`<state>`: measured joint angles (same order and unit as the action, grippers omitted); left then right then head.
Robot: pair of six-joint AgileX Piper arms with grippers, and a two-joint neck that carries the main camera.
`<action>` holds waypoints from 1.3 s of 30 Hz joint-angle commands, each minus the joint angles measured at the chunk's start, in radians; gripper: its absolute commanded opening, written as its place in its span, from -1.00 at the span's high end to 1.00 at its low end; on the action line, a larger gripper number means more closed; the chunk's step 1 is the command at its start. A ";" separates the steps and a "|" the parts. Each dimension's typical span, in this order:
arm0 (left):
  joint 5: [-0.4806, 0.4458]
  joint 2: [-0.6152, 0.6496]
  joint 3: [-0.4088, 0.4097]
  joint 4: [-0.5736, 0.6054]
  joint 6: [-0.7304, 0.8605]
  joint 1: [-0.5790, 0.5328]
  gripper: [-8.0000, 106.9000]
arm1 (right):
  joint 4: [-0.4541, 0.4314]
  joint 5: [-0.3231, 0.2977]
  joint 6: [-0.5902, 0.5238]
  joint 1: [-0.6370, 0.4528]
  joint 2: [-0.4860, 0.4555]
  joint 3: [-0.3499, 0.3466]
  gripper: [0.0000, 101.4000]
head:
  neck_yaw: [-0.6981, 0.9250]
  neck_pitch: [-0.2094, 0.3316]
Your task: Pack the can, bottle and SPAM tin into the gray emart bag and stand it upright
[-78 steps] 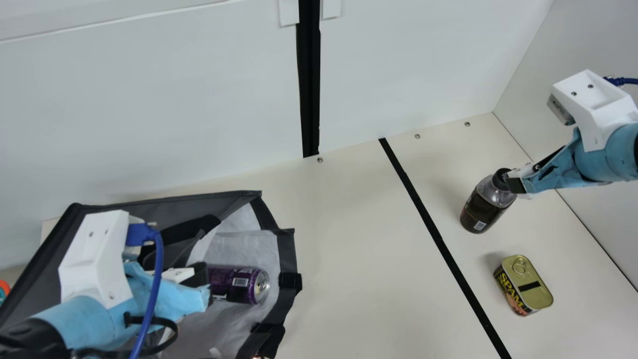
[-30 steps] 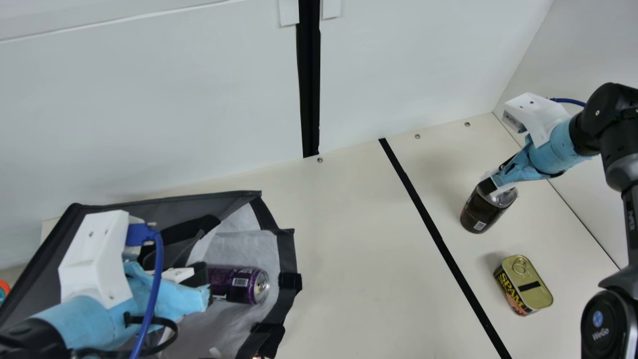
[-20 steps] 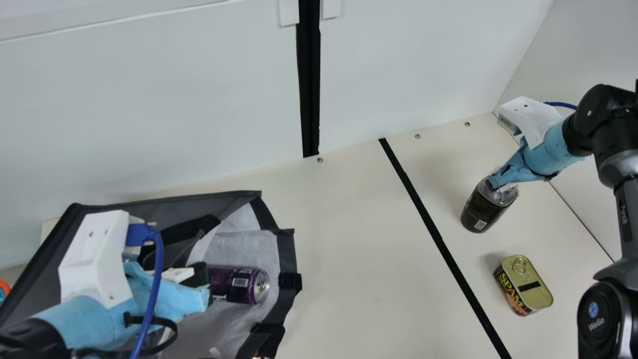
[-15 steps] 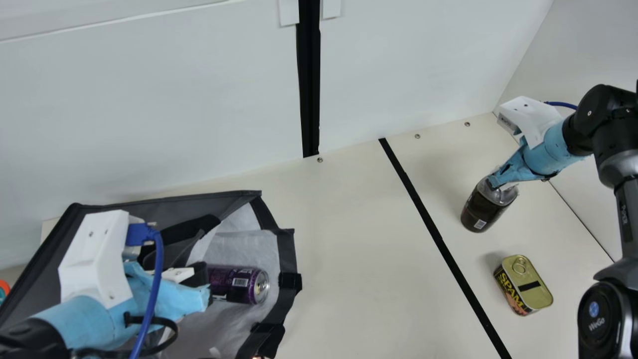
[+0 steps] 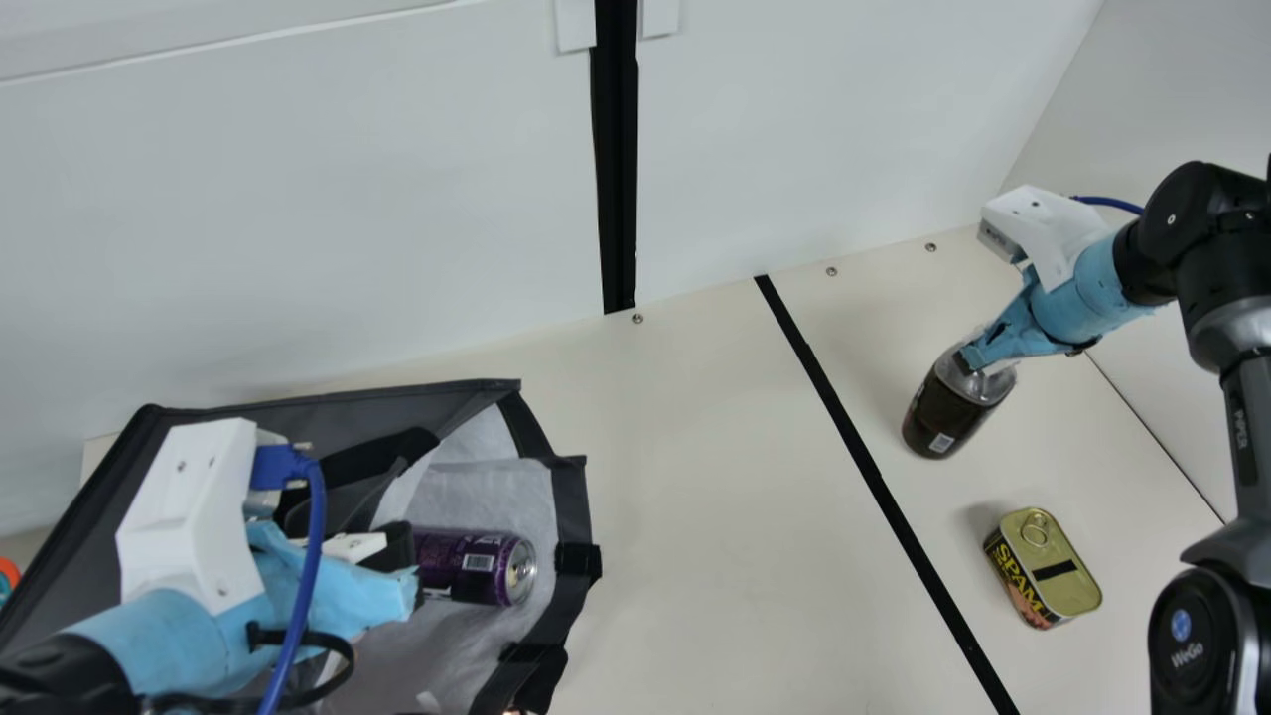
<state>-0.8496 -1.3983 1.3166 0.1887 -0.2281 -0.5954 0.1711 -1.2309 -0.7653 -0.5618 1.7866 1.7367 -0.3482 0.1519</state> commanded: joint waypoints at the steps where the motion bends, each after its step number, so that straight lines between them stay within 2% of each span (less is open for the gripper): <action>1: 0.000 0.000 0.000 0.000 0.000 0.000 1.00 | 0.004 0.011 -0.008 0.002 -0.011 0.002 1.00 | -0.001 0.023; 11: 0.000 0.000 0.000 0.000 0.000 0.000 1.00 | 0.040 0.011 -0.072 0.032 -0.070 -0.027 1.00 | -0.001 0.023; 39: 0.000 0.000 0.000 0.000 0.000 0.000 1.00 | 0.163 0.011 -0.374 0.202 -0.221 -0.238 1.00 | -0.001 0.023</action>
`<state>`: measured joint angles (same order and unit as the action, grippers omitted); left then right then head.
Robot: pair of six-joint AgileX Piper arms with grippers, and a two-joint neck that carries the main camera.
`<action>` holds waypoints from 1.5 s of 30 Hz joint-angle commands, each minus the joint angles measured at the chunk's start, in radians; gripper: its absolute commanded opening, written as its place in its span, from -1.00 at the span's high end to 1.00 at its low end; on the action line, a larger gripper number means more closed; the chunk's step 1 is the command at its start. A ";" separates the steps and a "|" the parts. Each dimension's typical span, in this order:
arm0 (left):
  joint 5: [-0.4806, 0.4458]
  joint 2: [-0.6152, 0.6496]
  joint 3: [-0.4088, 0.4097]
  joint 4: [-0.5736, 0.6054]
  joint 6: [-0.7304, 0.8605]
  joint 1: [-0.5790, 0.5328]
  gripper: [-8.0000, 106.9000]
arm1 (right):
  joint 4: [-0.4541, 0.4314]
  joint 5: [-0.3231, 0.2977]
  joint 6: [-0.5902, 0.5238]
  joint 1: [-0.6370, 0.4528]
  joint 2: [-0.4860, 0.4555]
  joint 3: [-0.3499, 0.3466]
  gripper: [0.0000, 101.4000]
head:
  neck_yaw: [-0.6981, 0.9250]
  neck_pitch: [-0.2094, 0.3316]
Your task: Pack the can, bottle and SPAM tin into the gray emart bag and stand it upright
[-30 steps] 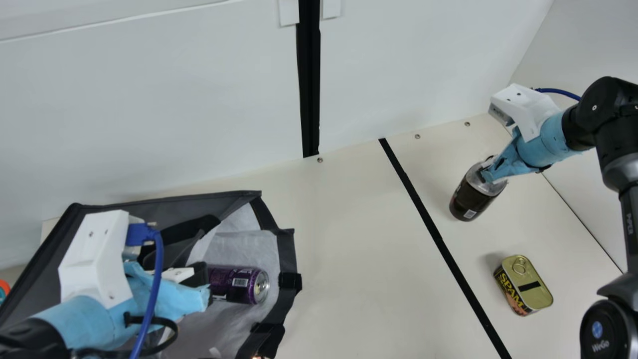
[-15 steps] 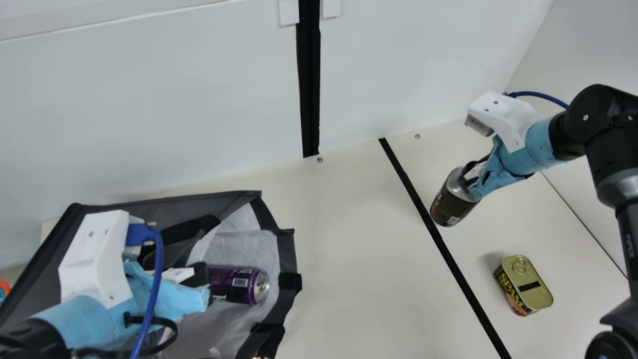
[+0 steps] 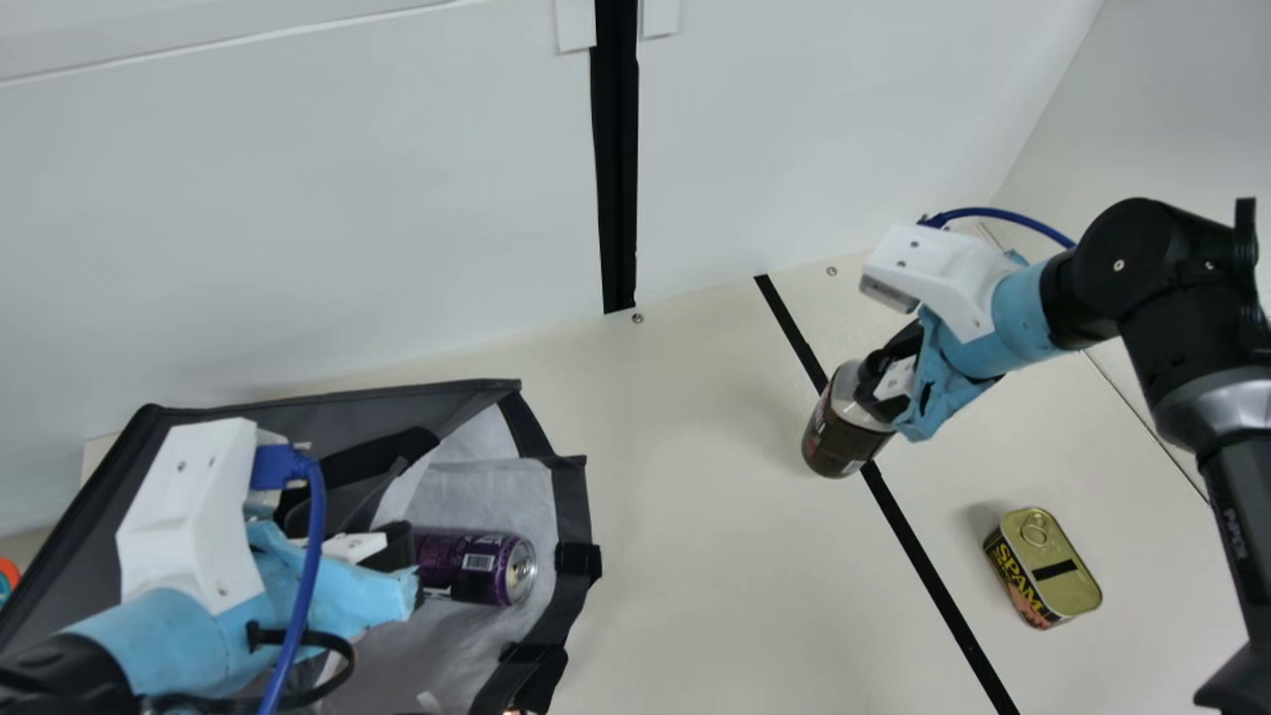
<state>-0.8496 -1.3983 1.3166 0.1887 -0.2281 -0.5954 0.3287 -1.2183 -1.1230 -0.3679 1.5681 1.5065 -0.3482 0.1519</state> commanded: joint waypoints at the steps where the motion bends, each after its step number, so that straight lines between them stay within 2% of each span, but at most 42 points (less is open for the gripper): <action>1: 0.000 0.000 0.000 0.000 0.000 0.000 1.00 | 0.011 -0.002 -0.027 0.017 -0.007 -0.016 1.00 | -0.001 0.023; 26: 0.000 0.000 0.000 0.000 0.000 0.000 1.00 | 0.147 -0.002 -0.192 0.221 -0.097 -0.181 1.00 | -0.001 0.023; 34: 0.000 0.000 0.000 0.000 0.000 0.000 1.00 | 0.219 -0.002 -0.228 0.245 -0.117 -0.190 1.00 | -0.001 0.023; 45: 0.000 0.000 0.000 0.000 0.000 0.000 1.00 | 0.357 -0.002 -0.223 0.243 -0.131 -0.158 1.00 | -0.001 0.023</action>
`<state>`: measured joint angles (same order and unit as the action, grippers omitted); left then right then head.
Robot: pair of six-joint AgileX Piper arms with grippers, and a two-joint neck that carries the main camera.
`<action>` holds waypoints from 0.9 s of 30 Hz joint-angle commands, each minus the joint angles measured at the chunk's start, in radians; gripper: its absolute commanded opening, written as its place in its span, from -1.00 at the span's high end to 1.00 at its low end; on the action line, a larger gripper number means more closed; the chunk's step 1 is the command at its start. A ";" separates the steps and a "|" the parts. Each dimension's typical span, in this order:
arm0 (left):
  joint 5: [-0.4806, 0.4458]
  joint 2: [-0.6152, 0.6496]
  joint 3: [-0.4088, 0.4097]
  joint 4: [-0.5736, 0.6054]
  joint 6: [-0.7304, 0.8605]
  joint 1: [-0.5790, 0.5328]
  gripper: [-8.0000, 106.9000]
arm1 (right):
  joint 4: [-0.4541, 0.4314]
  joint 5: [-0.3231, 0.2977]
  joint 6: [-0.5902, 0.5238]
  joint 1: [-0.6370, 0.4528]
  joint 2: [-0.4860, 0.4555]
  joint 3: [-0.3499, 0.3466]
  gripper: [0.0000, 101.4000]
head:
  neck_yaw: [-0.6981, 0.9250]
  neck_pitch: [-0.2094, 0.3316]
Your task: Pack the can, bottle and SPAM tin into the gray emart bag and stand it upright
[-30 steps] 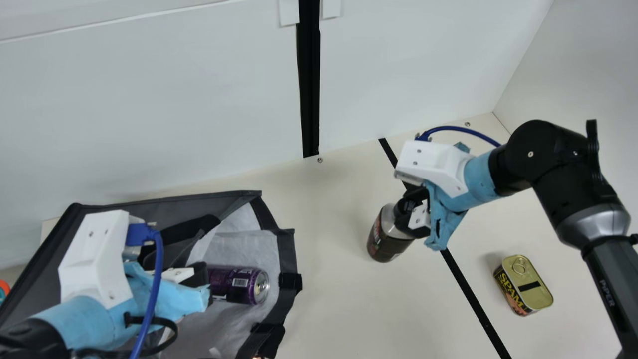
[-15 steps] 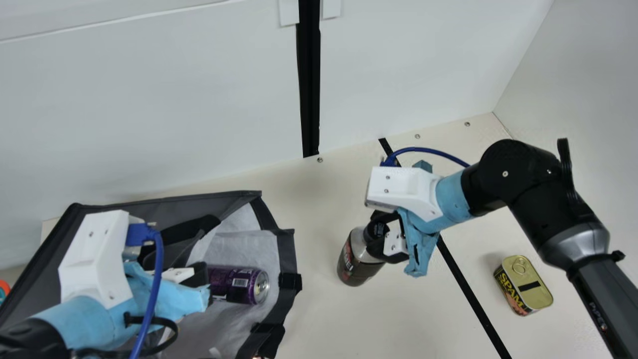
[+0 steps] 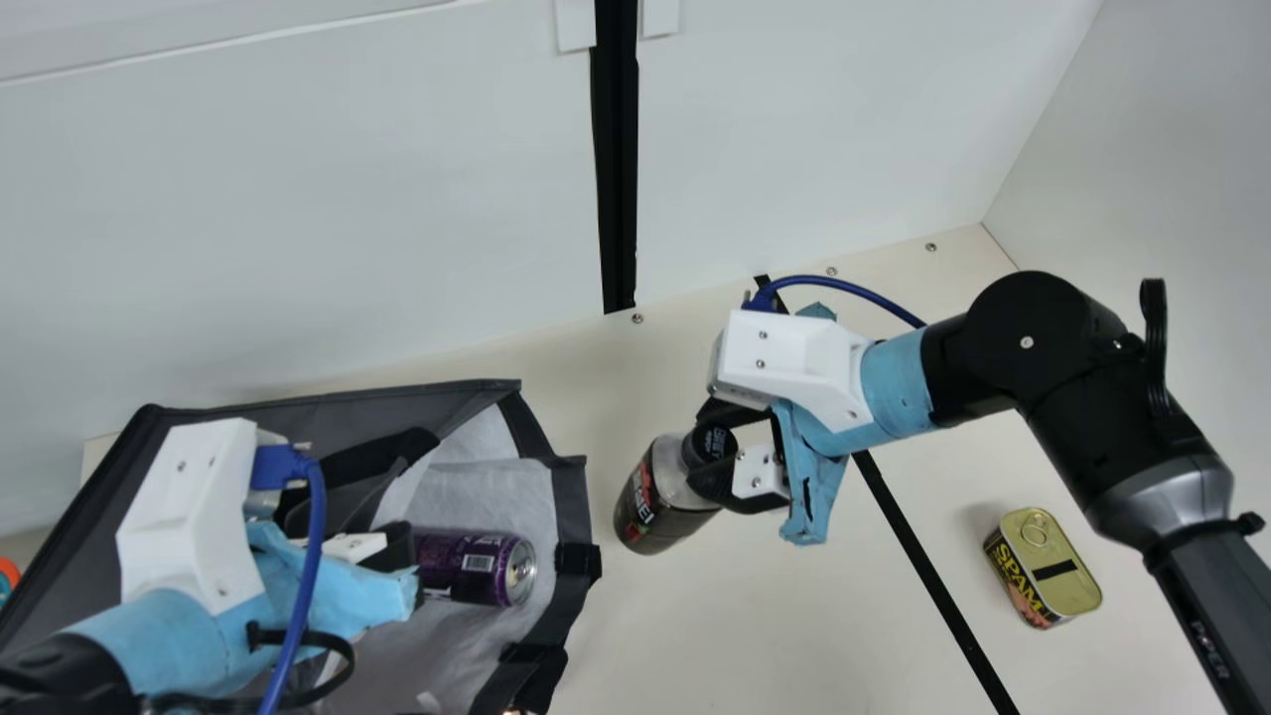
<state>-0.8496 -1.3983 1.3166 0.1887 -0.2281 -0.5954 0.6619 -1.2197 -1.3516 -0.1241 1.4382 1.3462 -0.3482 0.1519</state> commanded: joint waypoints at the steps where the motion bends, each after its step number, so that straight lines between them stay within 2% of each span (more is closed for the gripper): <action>1: 0.000 0.000 0.000 0.000 0.000 0.000 1.00 | 0.035 0.000 0.009 0.001 -0.002 0.005 1.00 | -0.001 0.023; 12: 0.000 0.000 0.000 0.000 0.000 0.000 1.00 | 0.134 0.000 0.081 0.053 -0.026 0.035 1.00 | -0.001 0.023; 27: 0.000 0.000 0.000 0.002 0.000 0.000 1.00 | 0.213 0.000 0.177 0.125 -0.059 0.083 1.00 | -0.001 0.023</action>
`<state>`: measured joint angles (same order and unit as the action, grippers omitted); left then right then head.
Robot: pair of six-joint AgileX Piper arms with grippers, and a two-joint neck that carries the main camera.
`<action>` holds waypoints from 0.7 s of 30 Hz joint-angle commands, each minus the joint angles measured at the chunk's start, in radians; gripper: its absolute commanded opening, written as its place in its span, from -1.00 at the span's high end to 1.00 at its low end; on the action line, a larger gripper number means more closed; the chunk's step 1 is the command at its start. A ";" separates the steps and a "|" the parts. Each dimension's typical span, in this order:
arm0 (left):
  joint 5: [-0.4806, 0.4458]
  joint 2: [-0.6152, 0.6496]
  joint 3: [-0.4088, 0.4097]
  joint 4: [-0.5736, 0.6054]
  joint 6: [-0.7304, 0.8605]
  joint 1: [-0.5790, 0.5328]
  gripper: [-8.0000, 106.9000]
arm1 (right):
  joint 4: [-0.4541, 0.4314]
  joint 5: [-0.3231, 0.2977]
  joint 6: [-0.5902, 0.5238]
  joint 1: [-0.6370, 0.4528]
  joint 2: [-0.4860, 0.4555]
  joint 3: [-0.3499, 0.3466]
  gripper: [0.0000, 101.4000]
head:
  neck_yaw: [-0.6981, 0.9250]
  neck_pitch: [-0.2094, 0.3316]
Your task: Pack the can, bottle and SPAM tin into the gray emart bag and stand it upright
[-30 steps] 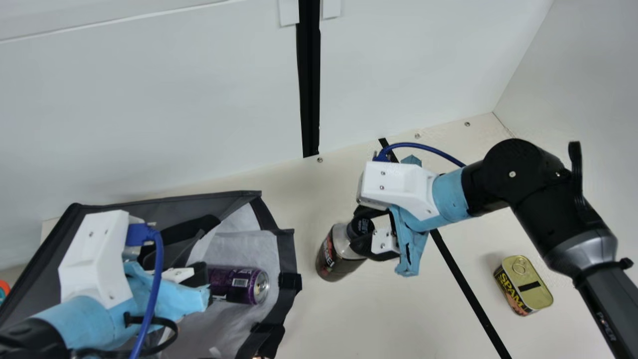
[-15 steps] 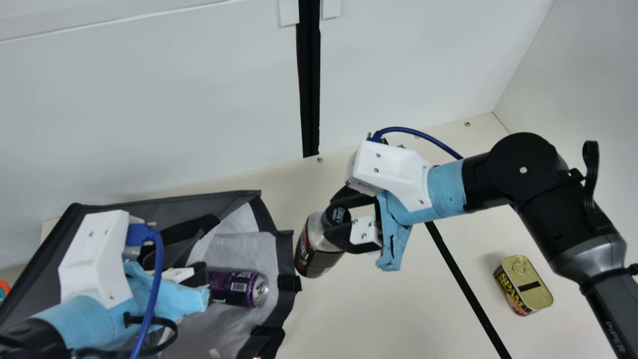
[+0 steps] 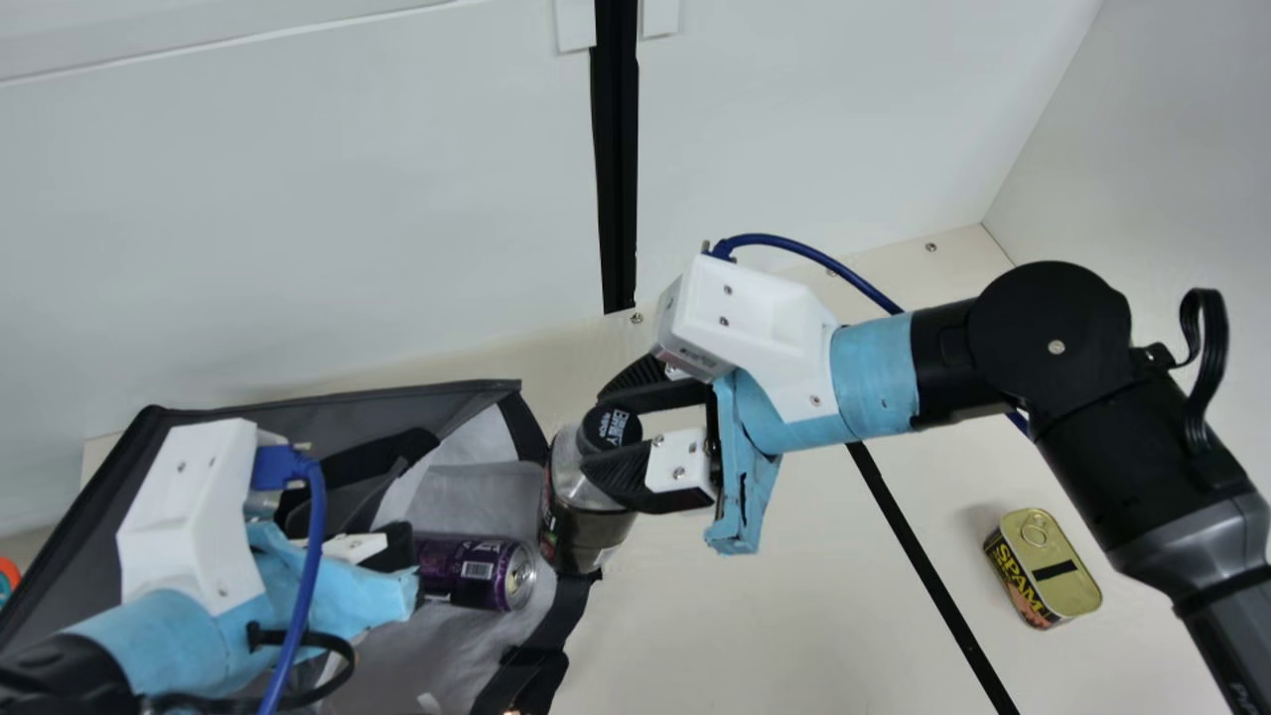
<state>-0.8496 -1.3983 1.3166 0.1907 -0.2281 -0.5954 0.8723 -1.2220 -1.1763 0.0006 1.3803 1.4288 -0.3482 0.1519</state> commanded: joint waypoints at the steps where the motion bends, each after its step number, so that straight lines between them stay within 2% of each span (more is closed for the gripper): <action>1: 0.000 0.000 0.000 0.000 0.000 0.000 1.00 | 0.009 0.002 0.003 0.001 -0.002 0.000 1.00 | -0.001 0.023; 21: 0.000 0.000 0.000 0.000 0.000 0.000 1.00 | 0.121 0.002 -0.010 0.016 0.011 -0.017 1.00 | -0.001 0.023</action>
<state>-0.8496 -1.3983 1.3166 0.1907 -0.2281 -0.5954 0.9912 -1.2197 -1.1850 0.0168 1.3892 1.4124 -0.3482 0.1519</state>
